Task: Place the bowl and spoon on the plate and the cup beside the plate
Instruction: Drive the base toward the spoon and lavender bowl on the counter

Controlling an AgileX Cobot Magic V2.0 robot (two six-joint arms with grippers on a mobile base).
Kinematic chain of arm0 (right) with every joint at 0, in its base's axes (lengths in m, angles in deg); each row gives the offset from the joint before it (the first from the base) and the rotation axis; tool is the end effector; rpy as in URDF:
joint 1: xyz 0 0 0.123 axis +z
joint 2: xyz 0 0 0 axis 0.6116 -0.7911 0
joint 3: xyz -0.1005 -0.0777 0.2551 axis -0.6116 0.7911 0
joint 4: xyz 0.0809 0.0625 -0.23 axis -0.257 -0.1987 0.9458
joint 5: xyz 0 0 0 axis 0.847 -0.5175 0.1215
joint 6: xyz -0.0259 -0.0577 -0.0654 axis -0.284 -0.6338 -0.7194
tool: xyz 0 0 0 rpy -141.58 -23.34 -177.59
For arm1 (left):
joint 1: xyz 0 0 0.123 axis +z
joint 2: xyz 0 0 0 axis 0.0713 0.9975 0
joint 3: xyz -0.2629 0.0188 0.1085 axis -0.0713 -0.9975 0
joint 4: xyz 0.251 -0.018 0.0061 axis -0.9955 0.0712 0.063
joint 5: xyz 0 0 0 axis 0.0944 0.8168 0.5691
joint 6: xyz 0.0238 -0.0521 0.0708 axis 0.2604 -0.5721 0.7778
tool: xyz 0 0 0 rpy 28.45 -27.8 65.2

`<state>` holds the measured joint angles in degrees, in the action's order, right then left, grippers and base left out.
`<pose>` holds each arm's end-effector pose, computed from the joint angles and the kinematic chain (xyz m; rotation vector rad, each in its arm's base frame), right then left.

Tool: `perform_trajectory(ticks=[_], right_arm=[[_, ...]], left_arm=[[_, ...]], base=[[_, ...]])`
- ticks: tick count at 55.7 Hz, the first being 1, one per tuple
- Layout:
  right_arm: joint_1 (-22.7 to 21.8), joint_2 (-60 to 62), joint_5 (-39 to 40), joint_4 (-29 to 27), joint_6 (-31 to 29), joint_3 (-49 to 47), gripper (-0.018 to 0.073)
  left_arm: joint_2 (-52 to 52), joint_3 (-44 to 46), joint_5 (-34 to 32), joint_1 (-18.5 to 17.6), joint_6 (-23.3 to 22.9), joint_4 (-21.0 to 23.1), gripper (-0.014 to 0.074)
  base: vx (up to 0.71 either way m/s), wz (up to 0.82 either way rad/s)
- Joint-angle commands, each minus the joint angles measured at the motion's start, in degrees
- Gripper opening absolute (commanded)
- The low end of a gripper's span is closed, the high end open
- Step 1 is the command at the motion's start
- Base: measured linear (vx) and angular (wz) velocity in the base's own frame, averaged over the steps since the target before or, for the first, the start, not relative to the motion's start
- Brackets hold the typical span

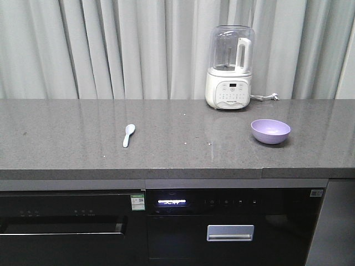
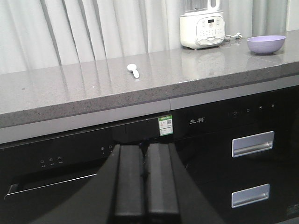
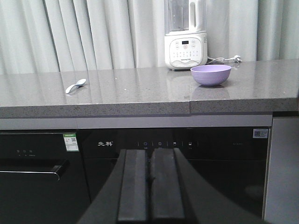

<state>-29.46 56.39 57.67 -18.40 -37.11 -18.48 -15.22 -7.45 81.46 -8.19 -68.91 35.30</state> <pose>0.0564 0.0078 0.1974 -0.0483 1.5676 0.1717 0.0554 -0.0122 0.1956 0.2220 1.5887 -0.1188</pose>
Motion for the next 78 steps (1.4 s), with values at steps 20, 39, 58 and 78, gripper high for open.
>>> perform_trajectory(ticks=[20,39,58,78], right_arm=[[-0.1,0.2,4.7,0.6,0.0,0.2,-0.0008],[-0.1,0.2,4.7,0.6,0.0,0.2,-0.0008],[-0.1,0.2,4.7,0.6,0.0,0.2,-0.0008],[-0.1,0.2,4.7,0.6,0.0,0.2,-0.0008]], left_arm=[[-0.9,1.5,-4.7,0.1,-0.3,0.5,-0.0003],[-0.9,1.5,-4.7,0.1,-0.3,0.5,-0.0003],[-0.9,1.5,-4.7,0.1,-0.3,0.5,-0.0003],[-0.9,1.5,-4.7,0.1,-0.3,0.5,-0.0003]], base=[[0.00,0.00],[0.00,0.00],[0.01,-0.06],[0.08,-0.28]])
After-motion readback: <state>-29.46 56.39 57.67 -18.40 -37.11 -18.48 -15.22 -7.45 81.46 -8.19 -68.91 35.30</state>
